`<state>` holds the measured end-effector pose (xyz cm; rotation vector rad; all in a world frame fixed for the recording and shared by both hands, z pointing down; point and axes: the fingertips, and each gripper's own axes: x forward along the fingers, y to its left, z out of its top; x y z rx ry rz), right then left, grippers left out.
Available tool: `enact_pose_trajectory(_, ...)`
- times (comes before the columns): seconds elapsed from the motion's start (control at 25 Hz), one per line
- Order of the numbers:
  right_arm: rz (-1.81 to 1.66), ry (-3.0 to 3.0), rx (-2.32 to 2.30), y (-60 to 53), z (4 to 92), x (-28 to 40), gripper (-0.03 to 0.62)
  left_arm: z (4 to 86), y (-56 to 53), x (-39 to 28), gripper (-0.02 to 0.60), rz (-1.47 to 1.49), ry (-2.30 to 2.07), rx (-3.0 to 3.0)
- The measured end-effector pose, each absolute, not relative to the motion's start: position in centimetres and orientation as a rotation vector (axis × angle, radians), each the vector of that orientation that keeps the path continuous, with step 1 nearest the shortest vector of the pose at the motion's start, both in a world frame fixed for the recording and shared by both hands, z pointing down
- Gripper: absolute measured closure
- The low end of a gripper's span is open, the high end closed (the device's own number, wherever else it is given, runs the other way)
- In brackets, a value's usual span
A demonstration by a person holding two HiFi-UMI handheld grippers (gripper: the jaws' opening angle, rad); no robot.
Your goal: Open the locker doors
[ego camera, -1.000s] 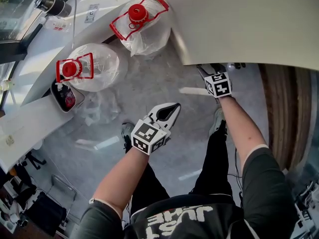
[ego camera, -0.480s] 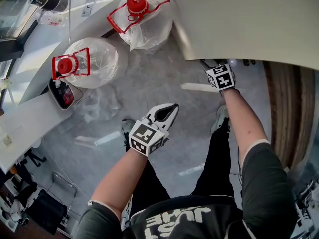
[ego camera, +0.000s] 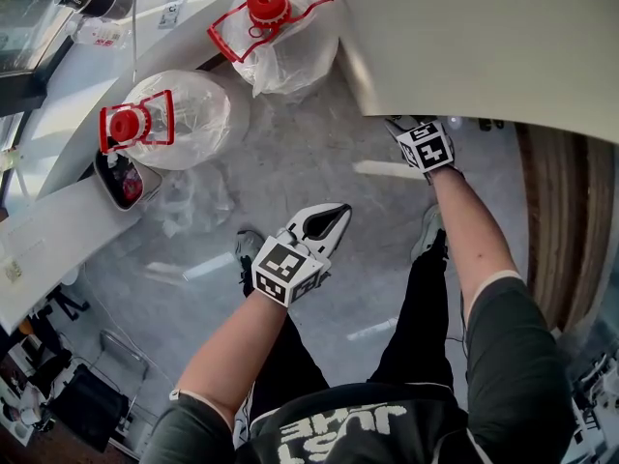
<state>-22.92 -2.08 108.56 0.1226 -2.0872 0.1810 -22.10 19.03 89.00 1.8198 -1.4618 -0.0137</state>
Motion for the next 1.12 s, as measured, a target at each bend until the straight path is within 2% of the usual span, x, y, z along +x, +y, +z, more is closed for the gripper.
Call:
enact_pose_trajectory(0.36,0.093,-2.082,0.067,-1.4,109.0,-21.1,0.352,89.7,19.9,-21.5,0.575,-0.001,-1.451,1.803)
enact_pose_trajectory(0.84,0.401,-2.145,0.275,-0.7,108.5,-16.8,0.359,89.0,19.4,-21.3,0.575,-0.032,-1.447,1.808)
enact_pose_trajectory(1.04,0.59,-2.168,0.402,-1.6,108.1,-15.9,0.426,89.3,19.9,-20.9,0.575,-0.031,-1.44,1.802)
enact_pose_trajectory(1.12,0.686,-2.18,0.484,-1.7,107.9,-15.5,0.425,89.4,20.1,-20.8,0.575,-0.022,-1.436,1.796)
